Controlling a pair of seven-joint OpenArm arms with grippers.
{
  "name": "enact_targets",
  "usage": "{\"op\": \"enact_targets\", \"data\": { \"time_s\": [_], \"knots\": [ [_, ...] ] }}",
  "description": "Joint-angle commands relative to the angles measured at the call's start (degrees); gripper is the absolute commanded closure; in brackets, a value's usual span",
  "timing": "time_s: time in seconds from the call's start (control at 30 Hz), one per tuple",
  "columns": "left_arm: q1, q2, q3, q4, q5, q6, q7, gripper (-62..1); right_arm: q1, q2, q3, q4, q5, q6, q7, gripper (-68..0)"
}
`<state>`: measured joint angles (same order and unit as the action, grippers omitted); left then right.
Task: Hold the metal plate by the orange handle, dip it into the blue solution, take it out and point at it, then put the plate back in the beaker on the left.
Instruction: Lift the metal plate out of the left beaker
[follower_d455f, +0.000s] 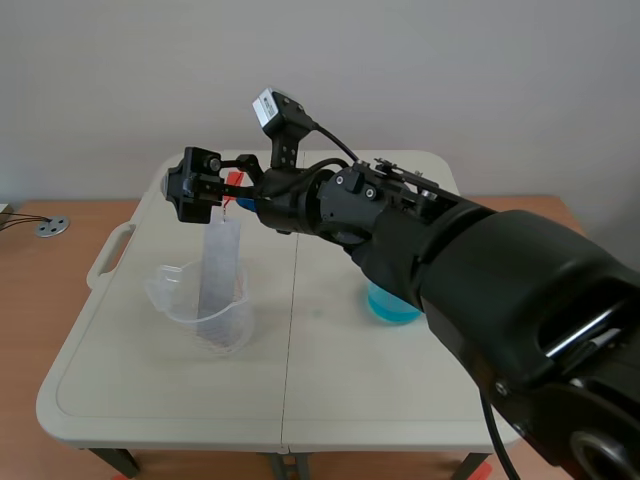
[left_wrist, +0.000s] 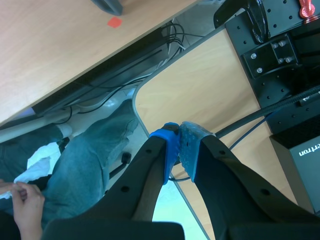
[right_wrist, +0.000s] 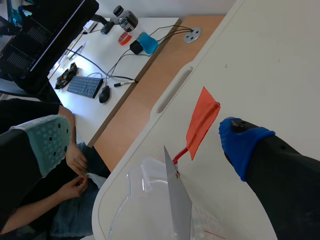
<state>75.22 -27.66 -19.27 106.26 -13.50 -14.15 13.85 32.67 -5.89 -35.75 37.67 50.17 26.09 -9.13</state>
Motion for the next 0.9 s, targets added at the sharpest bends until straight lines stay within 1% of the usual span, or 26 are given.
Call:
{"op": "enact_targets", "data": {
  "time_s": [0.0,0.07,0.13,0.23,0.3,0.37,0.4,0.5,0.67,0.77,0.87],
  "knots": [
    [0.2,0.1,-0.5,0.5,-0.4,-0.2,-0.5,-1.9,2.0,-0.3,0.0,1.0,0.6,0.0,0.4,-58.6],
    [0.2,0.1,-0.5,0.5,-0.4,-0.2,-0.5,-1.9,2.0,-0.3,0.0,1.0,0.7,-1.3,0.0,-57.2],
    [0.2,0.1,-0.5,0.5,-0.4,-0.2,-0.5,-1.9,2.0,-0.3,0.0,1.0,0.7,-1.7,-0.6,-52.1],
    [0.2,0.1,-0.5,0.5,-0.4,-0.2,-0.5,-1.9,2.0,-0.3,0.0,1.0,1.9,-3.2,-1.9,-45.6],
    [0.2,0.1,-0.5,0.5,-0.4,-0.2,-0.5,-1.9,2.0,-0.3,0.0,1.0,2.1,-3.2,-2.2,-43.8],
    [0.2,0.1,-0.5,0.5,-0.4,-0.2,-0.5,-1.9,2.0,-0.3,0.0,1.0,2.1,-3.9,-2.2,-43.6],
    [0.2,0.1,-0.5,0.5,-0.4,-0.2,-0.5,-1.9,2.0,-0.3,0.0,1.0,2.1,-4.0,-2.1,-42.5],
    [0.2,0.1,-0.5,0.5,-0.4,-0.2,-0.5,-1.9,2.0,-0.3,0.0,1.0,2.1,-4.0,-2.1,-35.4],
    [0.2,0.1,-0.5,0.5,-0.4,-0.2,-0.9,-1.9,2.0,-0.3,0.0,1.0,2.1,-4.0,-1.9,-28.1],
    [0.2,0.1,-0.5,0.5,-0.4,-0.2,-0.9,-1.9,2.0,-0.3,0.0,1.0,2.1,-4.0,-1.0,-23.9],
    [0.2,0.1,-0.5,0.5,-0.4,-0.2,-0.9,-1.9,2.0,-0.2,0.0,1.0,2.1,-4.0,0.9,-19.2]
  ]
}}
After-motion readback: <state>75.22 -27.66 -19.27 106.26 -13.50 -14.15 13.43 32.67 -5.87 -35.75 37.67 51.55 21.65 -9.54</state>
